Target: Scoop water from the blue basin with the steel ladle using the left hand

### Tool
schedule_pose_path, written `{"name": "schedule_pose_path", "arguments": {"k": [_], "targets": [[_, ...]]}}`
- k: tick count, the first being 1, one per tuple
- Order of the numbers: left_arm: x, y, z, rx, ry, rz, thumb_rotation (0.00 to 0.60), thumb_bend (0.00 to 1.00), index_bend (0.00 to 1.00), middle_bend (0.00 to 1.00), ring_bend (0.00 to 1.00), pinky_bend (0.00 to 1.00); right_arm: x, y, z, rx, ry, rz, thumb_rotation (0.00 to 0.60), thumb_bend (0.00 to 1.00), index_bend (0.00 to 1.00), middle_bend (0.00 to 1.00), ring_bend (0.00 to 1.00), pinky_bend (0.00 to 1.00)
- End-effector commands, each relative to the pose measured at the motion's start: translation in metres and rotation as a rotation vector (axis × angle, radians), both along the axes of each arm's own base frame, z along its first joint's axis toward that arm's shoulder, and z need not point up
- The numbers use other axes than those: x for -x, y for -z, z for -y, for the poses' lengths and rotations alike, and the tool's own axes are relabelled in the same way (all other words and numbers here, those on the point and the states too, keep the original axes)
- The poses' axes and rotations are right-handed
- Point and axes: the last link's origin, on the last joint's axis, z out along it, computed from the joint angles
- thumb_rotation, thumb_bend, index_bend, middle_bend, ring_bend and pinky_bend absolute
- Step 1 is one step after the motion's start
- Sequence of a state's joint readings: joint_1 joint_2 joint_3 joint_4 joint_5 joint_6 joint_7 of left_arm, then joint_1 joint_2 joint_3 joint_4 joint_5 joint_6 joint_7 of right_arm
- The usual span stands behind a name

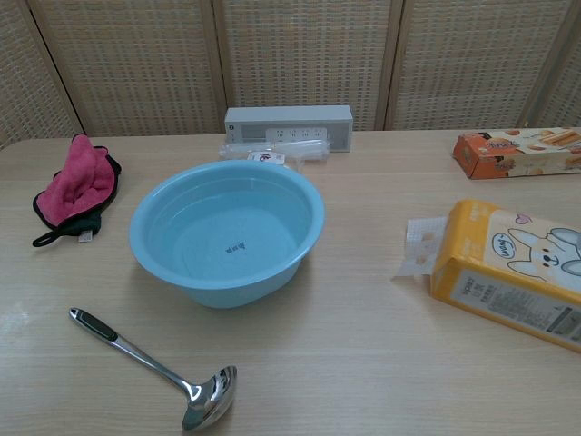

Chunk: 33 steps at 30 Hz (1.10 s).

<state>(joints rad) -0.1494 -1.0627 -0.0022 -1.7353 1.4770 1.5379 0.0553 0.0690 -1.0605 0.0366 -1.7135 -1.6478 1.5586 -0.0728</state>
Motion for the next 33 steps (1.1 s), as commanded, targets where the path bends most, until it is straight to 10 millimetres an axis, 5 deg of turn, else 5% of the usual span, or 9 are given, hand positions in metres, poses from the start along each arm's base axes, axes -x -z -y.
{"name": "schedule_pose_path", "arguments": {"k": [1,6,7,10,11,14,17,20,33], "targets": [[-0.001,0.002,0.0,0.017,0.007,-0.005,0.6,0.0,0.0,0.0,0.0,0.0,0.0,-0.001,-0.001,-0.003,0.001,0.004,0.6,0.0,0.0,0.0,0.0,0.0],[-0.007,0.016,-0.007,0.08,0.079,-0.02,0.6,0.0,0.0,0.05,0.05,0.03,0.0,-0.002,-0.001,-0.005,0.002,0.016,0.6,0.0,0.0,0.0,0.0,0.0],[-0.008,0.019,-0.009,0.09,0.093,-0.025,0.6,0.0,0.0,0.17,0.16,0.12,0.0,-0.002,-0.001,-0.006,0.002,0.016,0.6,0.0,0.0,0.0,0.0,0.0],[-0.013,0.038,-0.02,0.159,0.15,-0.057,0.6,0.0,0.0,0.68,0.66,0.65,0.0,-0.001,-0.001,-0.01,0.004,0.018,0.6,0.0,0.0,0.0,0.0,0.0],[-0.015,0.046,-0.024,0.195,0.167,-0.07,0.6,0.0,0.02,0.78,0.77,0.81,0.0,-0.001,0.0,-0.011,0.005,0.018,0.6,0.0,0.0,0.0,0.0,0.0],[-0.019,0.065,-0.033,0.266,0.219,-0.131,0.6,0.0,0.17,0.91,0.9,0.99,0.0,0.0,0.001,-0.015,0.009,0.014,0.6,0.0,0.0,0.0,0.0,0.0],[-0.023,0.117,-0.055,0.436,0.317,-0.275,0.6,0.0,0.27,0.96,0.94,1.0,0.003,0.003,0.005,-0.02,0.028,0.004,0.6,0.0,0.0,0.0,0.0,0.0],[-0.023,0.138,-0.064,0.478,0.325,-0.286,0.6,0.0,0.33,0.97,0.95,1.0,0.004,0.004,0.007,-0.021,0.039,0.001,0.6,0.0,0.0,0.0,0.0,0.0],[-0.029,0.185,-0.079,0.578,0.339,-0.292,0.6,0.2,0.42,0.98,0.96,1.0,0.006,0.005,0.009,-0.028,0.054,0.007,0.6,0.0,0.0,0.0,0.0,0.0]]}}
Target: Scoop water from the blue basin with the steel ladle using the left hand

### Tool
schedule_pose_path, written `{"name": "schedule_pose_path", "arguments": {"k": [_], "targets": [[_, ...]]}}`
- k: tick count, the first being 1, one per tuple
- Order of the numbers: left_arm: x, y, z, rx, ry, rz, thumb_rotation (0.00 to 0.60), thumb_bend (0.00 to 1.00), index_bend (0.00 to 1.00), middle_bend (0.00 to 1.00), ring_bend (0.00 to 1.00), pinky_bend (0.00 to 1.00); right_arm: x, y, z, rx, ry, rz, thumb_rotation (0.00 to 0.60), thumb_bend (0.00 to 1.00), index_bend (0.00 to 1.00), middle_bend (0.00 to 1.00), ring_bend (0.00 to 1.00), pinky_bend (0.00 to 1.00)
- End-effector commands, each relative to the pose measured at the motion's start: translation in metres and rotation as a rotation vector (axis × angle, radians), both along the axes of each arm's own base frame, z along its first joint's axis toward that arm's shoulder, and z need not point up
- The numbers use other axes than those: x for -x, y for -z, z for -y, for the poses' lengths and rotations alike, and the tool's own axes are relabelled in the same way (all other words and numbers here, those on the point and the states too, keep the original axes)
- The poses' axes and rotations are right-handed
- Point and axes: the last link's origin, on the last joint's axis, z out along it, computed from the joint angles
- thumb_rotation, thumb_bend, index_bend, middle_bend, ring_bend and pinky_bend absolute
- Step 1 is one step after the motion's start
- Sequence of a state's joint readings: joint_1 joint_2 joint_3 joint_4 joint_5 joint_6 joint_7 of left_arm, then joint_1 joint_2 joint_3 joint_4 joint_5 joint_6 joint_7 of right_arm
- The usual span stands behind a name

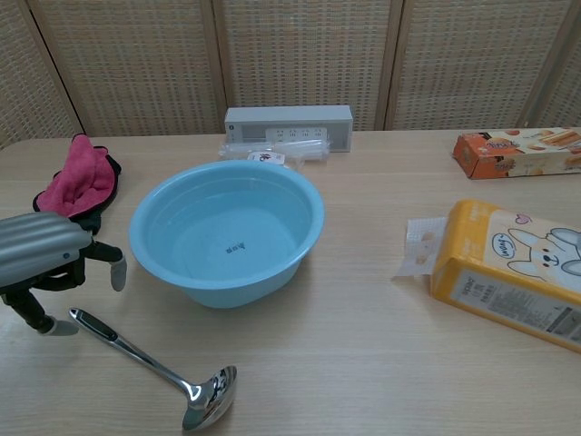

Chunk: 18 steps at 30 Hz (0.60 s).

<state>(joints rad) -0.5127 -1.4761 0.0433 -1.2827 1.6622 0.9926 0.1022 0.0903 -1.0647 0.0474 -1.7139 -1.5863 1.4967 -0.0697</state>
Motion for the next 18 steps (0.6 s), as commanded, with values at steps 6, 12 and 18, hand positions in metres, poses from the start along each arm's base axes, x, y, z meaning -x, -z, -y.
{"name": "schedule_pose_path", "arguments": {"k": [6,12,18], "targets": [[0.002,0.016,0.0,0.025,0.01,-0.042,0.6,0.3,0.45,0.98,0.96,1.0,0.001,-0.001,0.0,-0.006,0.005,0.009,0.6,0.0,0.0,0.0,0.0,0.0],[0.003,0.023,0.0,0.029,0.004,-0.046,0.6,0.34,0.46,0.98,0.96,1.0,0.0,-0.003,-0.001,-0.015,0.004,0.016,0.6,0.0,0.0,0.0,0.0,0.0],[0.004,0.029,0.001,0.041,0.002,-0.066,0.6,0.36,0.46,0.98,0.96,1.0,0.0,-0.004,-0.001,-0.018,0.005,0.022,0.6,0.0,0.0,0.0,0.0,0.0]]}}
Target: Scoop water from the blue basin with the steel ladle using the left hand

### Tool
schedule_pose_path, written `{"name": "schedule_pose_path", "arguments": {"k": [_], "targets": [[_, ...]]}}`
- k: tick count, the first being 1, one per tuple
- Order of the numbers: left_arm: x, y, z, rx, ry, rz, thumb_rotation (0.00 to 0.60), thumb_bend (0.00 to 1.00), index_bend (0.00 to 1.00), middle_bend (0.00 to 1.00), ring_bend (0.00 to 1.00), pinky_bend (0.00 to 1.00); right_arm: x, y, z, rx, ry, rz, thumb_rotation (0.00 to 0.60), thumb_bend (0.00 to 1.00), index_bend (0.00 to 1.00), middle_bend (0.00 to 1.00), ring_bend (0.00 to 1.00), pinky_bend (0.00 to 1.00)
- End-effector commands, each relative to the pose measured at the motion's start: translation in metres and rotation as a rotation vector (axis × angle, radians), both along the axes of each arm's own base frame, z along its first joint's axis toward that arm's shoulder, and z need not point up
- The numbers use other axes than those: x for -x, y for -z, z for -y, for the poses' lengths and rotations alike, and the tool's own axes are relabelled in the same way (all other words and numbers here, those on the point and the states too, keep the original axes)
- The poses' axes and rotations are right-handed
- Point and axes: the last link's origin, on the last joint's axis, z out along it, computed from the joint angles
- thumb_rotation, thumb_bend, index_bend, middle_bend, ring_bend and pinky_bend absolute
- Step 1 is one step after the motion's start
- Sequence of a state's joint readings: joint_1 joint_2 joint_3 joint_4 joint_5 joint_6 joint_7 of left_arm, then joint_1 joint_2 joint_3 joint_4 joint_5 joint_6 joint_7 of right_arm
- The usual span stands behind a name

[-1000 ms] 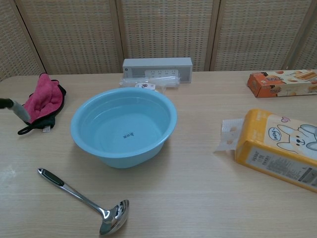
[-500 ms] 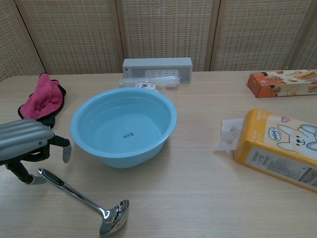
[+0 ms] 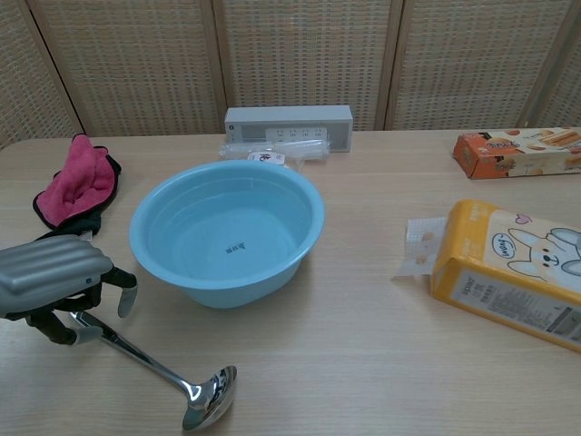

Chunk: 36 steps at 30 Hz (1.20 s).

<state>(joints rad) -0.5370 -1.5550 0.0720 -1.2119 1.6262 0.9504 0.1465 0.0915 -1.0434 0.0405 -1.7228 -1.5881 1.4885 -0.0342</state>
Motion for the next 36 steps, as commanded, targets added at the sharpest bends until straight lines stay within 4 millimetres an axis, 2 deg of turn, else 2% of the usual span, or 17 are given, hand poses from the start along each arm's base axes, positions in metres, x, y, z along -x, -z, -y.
{"name": "schedule_pose_path", "arguments": {"k": [1,28,30,33,36], "targets": [[0.001,0.003,0.001,0.007,-0.005,-0.01,0.6,0.36,0.46,0.98,0.96,1.0,0.0,0.0,0.0,-0.001,0.0,0.002,0.6,0.0,0.0,0.0,0.0,0.0],[0.002,0.023,-0.001,0.018,-0.017,-0.062,0.6,0.37,0.47,0.98,0.96,1.0,0.001,-0.002,0.0,-0.007,0.006,0.014,0.6,0.0,0.0,0.0,0.0,0.0],[0.002,0.024,-0.001,0.019,-0.017,-0.06,0.6,0.38,0.48,0.98,0.96,1.0,0.001,-0.002,0.0,-0.008,0.007,0.019,0.6,0.0,0.0,0.0,0.0,0.0],[0.001,0.023,-0.001,0.016,-0.017,-0.057,0.6,0.42,0.56,0.98,0.96,1.0,0.001,-0.003,0.0,-0.007,0.006,0.02,0.6,0.0,0.0,0.0,0.0,0.0],[0.001,0.022,-0.001,0.012,-0.018,-0.056,0.6,0.51,0.65,0.98,0.96,1.0,0.001,-0.003,0.0,-0.008,0.006,0.021,0.6,0.0,0.0,0.0,0.0,0.0]]}}
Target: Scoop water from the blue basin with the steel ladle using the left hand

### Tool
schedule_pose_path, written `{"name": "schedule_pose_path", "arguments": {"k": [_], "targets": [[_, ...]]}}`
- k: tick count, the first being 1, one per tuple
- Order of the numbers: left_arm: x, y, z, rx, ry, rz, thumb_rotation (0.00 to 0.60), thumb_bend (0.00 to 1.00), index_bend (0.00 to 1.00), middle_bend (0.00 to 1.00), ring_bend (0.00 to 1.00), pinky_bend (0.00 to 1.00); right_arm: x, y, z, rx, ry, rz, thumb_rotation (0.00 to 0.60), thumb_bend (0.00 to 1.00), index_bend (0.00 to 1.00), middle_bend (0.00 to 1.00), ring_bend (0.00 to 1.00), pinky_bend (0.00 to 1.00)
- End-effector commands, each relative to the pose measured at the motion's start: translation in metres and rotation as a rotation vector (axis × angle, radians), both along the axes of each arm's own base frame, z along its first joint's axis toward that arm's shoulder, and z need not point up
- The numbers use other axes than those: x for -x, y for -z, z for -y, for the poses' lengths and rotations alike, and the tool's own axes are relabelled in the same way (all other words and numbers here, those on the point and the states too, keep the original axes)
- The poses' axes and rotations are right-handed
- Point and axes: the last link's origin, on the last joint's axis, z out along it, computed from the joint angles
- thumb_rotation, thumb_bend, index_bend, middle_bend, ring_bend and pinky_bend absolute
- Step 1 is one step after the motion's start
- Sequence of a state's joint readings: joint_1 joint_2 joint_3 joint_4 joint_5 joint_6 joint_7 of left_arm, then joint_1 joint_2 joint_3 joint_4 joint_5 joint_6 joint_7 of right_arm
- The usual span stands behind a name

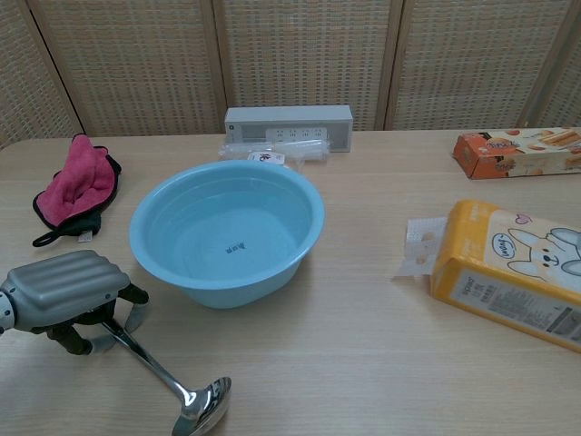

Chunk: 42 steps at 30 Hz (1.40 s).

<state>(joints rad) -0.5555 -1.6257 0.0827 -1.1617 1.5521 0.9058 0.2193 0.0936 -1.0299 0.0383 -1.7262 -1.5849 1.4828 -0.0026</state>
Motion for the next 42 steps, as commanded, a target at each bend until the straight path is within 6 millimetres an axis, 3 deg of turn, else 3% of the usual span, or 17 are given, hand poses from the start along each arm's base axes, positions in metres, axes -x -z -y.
{"name": "schedule_pose_path", "arguments": {"k": [1,10,14,22,31,38,42], "targets": [[0.0,-0.001,0.0,0.0,-0.003,0.001,0.6,0.55,0.68,0.98,0.96,1.0,0.0,0.0,0.0,-0.001,0.0,0.0,0.6,0.0,0.0,0.0,0.0,0.0],[-0.004,-0.013,-0.002,-0.012,-0.006,0.033,0.6,0.73,0.89,0.98,0.96,1.0,0.0,0.0,0.0,-0.006,0.0,0.002,0.6,0.0,0.0,0.0,0.0,0.0],[-0.008,-0.032,-0.001,-0.032,0.005,0.065,0.6,0.75,0.95,0.98,0.96,1.0,-0.001,0.0,-0.001,-0.003,-0.002,0.003,0.6,0.0,0.0,0.0,0.0,0.0],[-0.015,-0.064,0.002,-0.02,-0.03,0.125,0.6,0.81,0.97,0.98,0.96,1.0,-0.002,0.0,-0.002,-0.003,-0.005,0.006,0.6,0.0,0.0,0.0,0.0,0.0],[-0.038,-0.098,-0.004,-0.053,-0.023,0.177,0.6,0.83,0.98,0.98,0.96,1.0,-0.002,0.0,-0.002,0.0,-0.008,0.005,0.6,0.0,0.0,0.0,0.0,0.0],[-0.064,-0.119,-0.023,-0.085,-0.047,0.232,0.6,0.84,0.99,0.98,0.96,1.0,-0.002,-0.001,-0.002,0.006,-0.011,0.01,0.6,0.0,0.0,0.0,0.0,0.0],[-0.085,-0.126,-0.05,-0.11,-0.082,0.215,0.6,0.85,0.99,0.98,0.96,1.0,-0.004,-0.001,-0.002,0.012,-0.024,0.01,0.6,0.0,0.0,0.0,0.0,0.0]]}}
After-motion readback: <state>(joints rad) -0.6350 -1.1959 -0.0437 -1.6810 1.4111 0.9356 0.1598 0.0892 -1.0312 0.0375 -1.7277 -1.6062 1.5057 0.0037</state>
